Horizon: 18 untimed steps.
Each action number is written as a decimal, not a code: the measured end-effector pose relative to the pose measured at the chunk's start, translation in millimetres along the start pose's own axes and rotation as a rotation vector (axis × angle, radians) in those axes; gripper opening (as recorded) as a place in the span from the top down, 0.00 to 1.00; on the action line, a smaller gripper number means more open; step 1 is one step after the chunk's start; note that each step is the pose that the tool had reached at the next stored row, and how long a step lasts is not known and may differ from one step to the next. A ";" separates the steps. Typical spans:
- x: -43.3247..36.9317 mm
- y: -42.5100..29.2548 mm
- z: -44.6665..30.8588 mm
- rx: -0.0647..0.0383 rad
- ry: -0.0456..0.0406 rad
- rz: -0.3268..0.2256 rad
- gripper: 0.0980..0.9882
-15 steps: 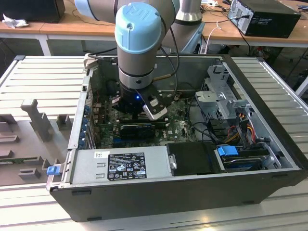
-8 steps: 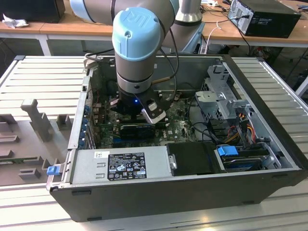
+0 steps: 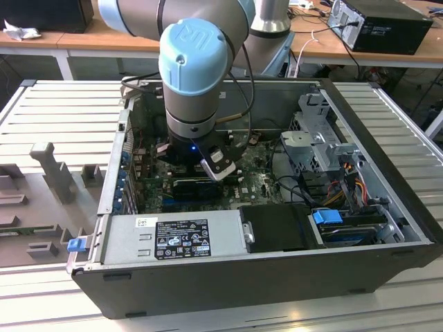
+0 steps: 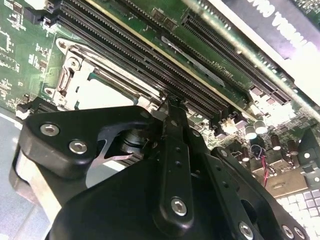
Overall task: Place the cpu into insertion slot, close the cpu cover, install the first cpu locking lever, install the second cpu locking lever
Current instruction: 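Install the second cpu locking lever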
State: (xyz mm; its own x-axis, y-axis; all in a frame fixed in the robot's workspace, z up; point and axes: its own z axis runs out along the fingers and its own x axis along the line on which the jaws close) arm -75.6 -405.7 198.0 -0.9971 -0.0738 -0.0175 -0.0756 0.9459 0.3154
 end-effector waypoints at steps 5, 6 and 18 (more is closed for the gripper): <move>0.0 -0.3 2.7 -0.015 -0.0006 -0.002 0.99; 0.0 -0.4 3.4 -0.017 -0.0008 -0.002 0.99; 0.6 4.6 -11.1 -0.021 -0.0009 -0.002 0.99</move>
State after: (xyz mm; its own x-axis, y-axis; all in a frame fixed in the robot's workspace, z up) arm -76.5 -404.9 210.0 -0.9969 -0.0758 -0.0192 -0.0779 0.9388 0.3356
